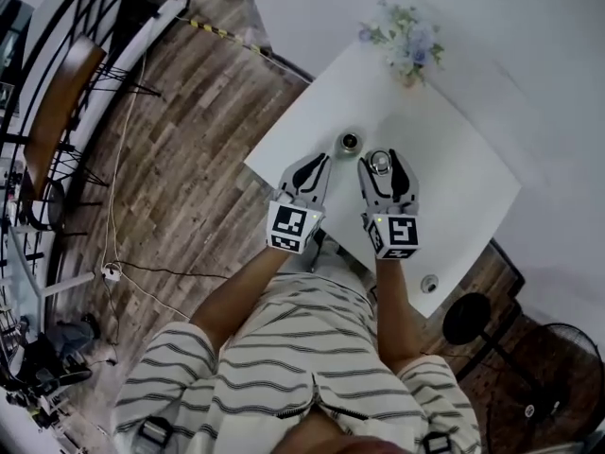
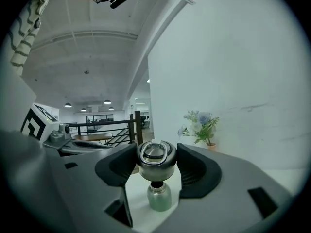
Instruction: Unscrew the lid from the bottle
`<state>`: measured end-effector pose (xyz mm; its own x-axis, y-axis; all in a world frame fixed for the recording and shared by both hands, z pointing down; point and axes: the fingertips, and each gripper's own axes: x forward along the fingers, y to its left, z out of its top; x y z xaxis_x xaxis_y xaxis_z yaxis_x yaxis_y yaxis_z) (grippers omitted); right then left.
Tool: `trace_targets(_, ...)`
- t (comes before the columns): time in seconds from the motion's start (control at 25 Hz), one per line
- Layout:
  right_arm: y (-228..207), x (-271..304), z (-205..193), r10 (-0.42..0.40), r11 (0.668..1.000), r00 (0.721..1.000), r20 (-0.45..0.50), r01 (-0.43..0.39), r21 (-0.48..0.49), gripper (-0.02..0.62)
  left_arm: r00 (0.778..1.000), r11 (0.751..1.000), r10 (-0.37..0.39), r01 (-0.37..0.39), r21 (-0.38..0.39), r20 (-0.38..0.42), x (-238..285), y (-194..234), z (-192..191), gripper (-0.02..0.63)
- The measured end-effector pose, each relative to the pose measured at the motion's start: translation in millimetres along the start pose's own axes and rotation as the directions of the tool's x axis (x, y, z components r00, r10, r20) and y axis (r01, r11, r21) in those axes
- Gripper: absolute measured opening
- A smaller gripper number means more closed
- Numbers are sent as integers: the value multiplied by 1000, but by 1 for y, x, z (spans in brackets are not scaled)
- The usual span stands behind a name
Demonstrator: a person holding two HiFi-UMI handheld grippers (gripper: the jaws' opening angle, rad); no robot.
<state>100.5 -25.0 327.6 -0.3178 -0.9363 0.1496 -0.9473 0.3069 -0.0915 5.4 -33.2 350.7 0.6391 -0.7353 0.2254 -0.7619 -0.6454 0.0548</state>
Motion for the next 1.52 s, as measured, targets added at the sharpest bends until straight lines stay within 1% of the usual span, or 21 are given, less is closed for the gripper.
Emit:
trace_targets(0.08, 4, -9, 11, -20, 1000, 1000, 14, 20, 7, 268, 1000, 1000, 10, -10, -9, 4, -9, -1, 11, 0)
trace_targets(0.24, 12, -23, 30, -44, 999, 999, 24, 44, -10, 268, 1000, 999, 7, -6, -35, 14, -21, -5, 34, -2)
trace_targets(0.48, 27, -38, 49, -19, 1000, 1000, 22, 19, -22, 268, 999, 1000, 2, -2, 3, 47, -43, -11, 60, -2)
trace_targets(0.68, 30, -48, 68, -43, 999, 998, 38, 43, 3, 268, 998, 1000, 1, -1, 6, 65, -58, -10, 76, -2)
trace_targets(0.88, 34, -53, 80, -61, 998, 996, 60, 61, 3, 267, 995, 1000, -11, 9, 25, 97, -71, -13, 94, -2)
trace_targets(1.08, 35, -59, 83, -69, 998, 995, 65, 69, 9, 267, 994, 999, -12, 9, 33, 113, -78, -17, 97, -2)
trace_targets(1.24, 30, -56, 84, -72, 997, 995, 72, 71, 20, 267, 993, 999, -24, 18, 47, 118, -76, -20, 100, -2)
trace_targets(1.52, 21, -58, 83, -86, 996, 993, 75, 85, 22, 267, 991, 999, -26, 20, 49, 128, -73, -24, 102, -2)
